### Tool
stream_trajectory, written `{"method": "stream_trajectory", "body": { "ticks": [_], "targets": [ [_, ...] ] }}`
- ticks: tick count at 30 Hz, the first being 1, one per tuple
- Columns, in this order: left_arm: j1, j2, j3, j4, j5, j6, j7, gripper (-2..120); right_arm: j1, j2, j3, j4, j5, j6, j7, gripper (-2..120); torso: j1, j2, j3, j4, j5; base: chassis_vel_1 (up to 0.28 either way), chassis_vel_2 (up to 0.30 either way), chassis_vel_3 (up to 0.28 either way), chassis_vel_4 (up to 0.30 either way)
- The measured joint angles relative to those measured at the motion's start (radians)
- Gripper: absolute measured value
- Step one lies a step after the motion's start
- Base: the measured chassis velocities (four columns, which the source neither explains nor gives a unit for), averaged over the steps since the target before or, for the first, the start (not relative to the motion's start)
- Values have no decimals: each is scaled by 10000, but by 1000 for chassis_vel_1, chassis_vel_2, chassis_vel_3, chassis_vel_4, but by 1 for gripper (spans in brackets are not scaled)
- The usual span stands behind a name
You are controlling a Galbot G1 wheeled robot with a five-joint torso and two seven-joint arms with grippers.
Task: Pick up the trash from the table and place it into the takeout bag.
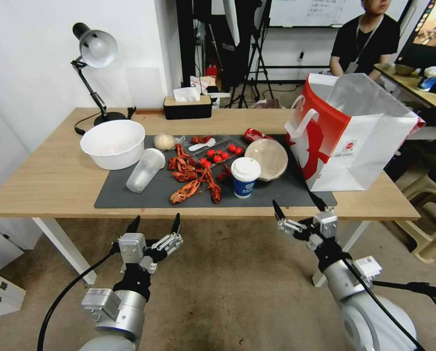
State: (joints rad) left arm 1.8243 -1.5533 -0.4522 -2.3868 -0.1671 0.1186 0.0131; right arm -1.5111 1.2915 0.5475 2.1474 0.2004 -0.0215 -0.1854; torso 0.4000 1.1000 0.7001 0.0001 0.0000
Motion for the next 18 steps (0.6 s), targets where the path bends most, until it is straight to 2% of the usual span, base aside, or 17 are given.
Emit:
{"method": "stream_trajectory", "body": {
  "ticks": [9, 18],
  "targets": [
    [10, -60, -113, 73, 39, -95, 96, 100, 1479, -685, -933, -1099, -92, 96, -228, 100, 0, 0, 0, -1, -1, 0, 0, 0, 0],
    [60, -121, -110, 84, 117, -134, 92, 100, 2453, -767, -1742, -1659, -312, -475, -263, 100, 1, 0, -1, -1, -1, 0, 0, 0, 0]
  ]
}}
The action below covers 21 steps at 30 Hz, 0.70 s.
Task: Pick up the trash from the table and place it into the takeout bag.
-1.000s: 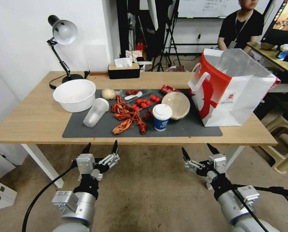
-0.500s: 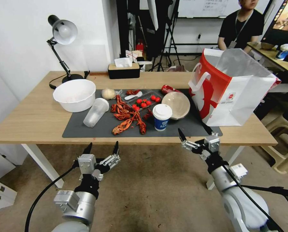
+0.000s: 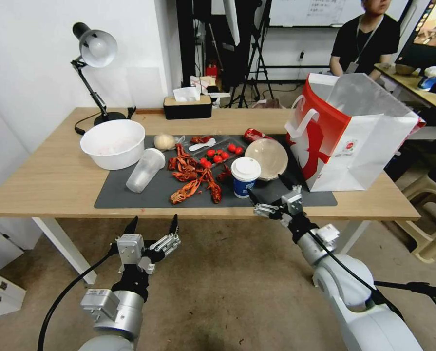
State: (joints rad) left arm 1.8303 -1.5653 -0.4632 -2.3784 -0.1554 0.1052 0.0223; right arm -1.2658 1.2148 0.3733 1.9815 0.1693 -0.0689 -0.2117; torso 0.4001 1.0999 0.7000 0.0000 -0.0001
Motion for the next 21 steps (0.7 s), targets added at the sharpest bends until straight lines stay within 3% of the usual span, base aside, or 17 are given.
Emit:
{"method": "stream_trajectory", "body": {
  "ticks": [21],
  "targets": [
    [-32, -111, -32, 70, -9, -38, -54, 100, 1695, -72, -1020, -1266, -9, -669, -92, 100, 0, 0, 1, 0, 1, 0, 0, 0, 0]
  ]
}}
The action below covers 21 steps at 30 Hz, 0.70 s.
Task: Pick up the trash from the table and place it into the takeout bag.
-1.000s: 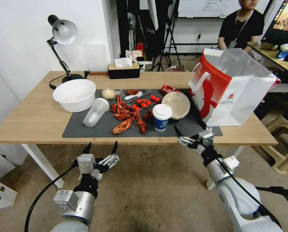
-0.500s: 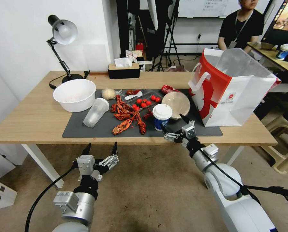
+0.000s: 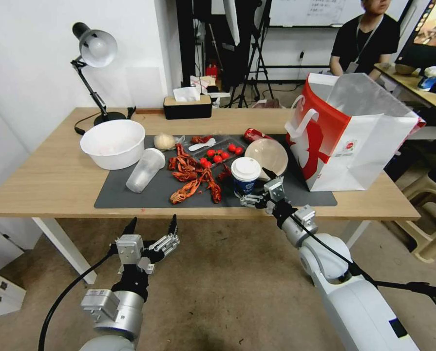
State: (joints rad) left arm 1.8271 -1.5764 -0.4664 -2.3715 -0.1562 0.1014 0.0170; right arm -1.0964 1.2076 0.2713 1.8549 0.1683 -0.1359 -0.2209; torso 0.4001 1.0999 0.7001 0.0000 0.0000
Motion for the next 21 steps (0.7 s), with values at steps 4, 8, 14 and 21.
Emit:
{"method": "stream_trajectory", "body": {
  "ticks": [4, 8, 14, 21],
  "targets": [
    [-3, -16, -12, 14, -2, -18, -11, 100, 221, -18, -109, -155, 20, -97, -47, 100, 0, 0, 0, 0, -1, 0, 0, 0, 0],
    [-2, -35, -14, 26, -5, -60, -17, 100, 296, -20, -165, -222, 41, -168, -141, 100, -1, 0, -1, 0, 0, 0, 0, 0, 0],
    [-2, -44, -29, 26, -16, -66, -21, 100, 289, 50, -250, -253, 27, -253, -190, 89, 0, 0, -1, 0, -1, 0, 0, 0, 0],
    [11, -63, -28, 26, -16, -116, -62, 100, 281, 75, -272, -243, 21, -257, -190, 68, 0, 0, -1, 0, -1, 0, 0, 0, 0]
  ]
}}
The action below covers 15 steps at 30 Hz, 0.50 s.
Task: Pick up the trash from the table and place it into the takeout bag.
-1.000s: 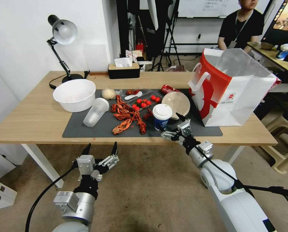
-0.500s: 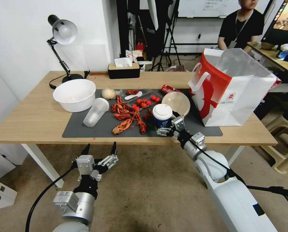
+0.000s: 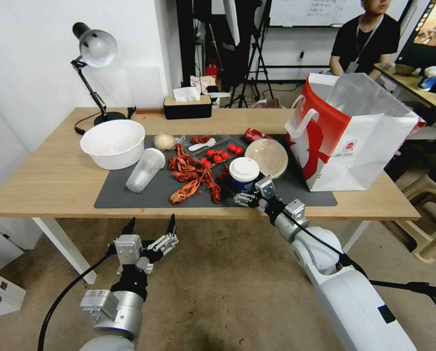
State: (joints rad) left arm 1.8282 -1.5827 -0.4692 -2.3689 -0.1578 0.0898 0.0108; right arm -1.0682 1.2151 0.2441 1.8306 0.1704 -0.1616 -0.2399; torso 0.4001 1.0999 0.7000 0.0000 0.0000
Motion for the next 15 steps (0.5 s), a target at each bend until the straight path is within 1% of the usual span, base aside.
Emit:
{"method": "stream_trajectory", "body": {
  "ticks": [1, 3, 4, 5, 6, 8, 10, 12, 14, 15],
  "targets": [
    [0, 0, 0, 0, 0, -30, -9, 100, -6, -4, 6, 16, 0, 0, 0, 61, 0, 0, 0, 0, 0, 0, 0, 0, 0],
    [0, 0, 0, 1, 0, -46, -11, 100, -10, -7, 12, 26, 1, 0, 0, 59, 0, 0, 0, 0, 0, 0, 0, 0, 0],
    [-5, 4, 2, 25, -1, -85, -16, 100, -20, -17, 46, 84, 64, 0, 19, 52, 0, 0, 0, 0, 0, 0, 0, 0, 0],
    [-6, 5, 5, 29, -2, -93, -17, 100, -23, -27, 73, 125, 115, 1, 36, 49, 0, 0, -1, 0, 1, 0, 0, 0, 0],
    [-6, 5, 5, 29, -2, -93, -17, 100, -23, -27, 73, 125, 115, 1, 36, 49, 0, 0, -1, 0, 1, 0, 0, 0, 0],
    [-6, -1, 15, 33, -1, -104, -22, 100, -11, -110, 199, 355, 283, -20, 68, 40, 0, 0, 0, -1, 1, 0, 0, 0, 0],
    [-4, -6, 17, 32, 0, -106, -23, 100, 11, -154, 235, 439, 343, -36, 77, 39, 0, 0, 0, -1, 1, 0, 0, 0, 0],
    [5, -12, 17, 26, 1, -111, -26, 100, 240, -392, 427, 784, 667, -161, 169, 30, -1, 0, 0, 0, 1, 0, 0, 0, 0],
    [6, -13, 17, 25, 2, -113, -27, 100, 287, -435, 459, 827, 731, -185, 189, 30, 0, 0, 0, 0, 1, 0, 0, 0, 0],
    [12, -13, 12, 17, 2, -140, -29, 100, 508, -617, 598, 976, 984, -302, 274, 25, 0, 0, 0, -1, 1, 0, 0, 0, 0]
  ]
}}
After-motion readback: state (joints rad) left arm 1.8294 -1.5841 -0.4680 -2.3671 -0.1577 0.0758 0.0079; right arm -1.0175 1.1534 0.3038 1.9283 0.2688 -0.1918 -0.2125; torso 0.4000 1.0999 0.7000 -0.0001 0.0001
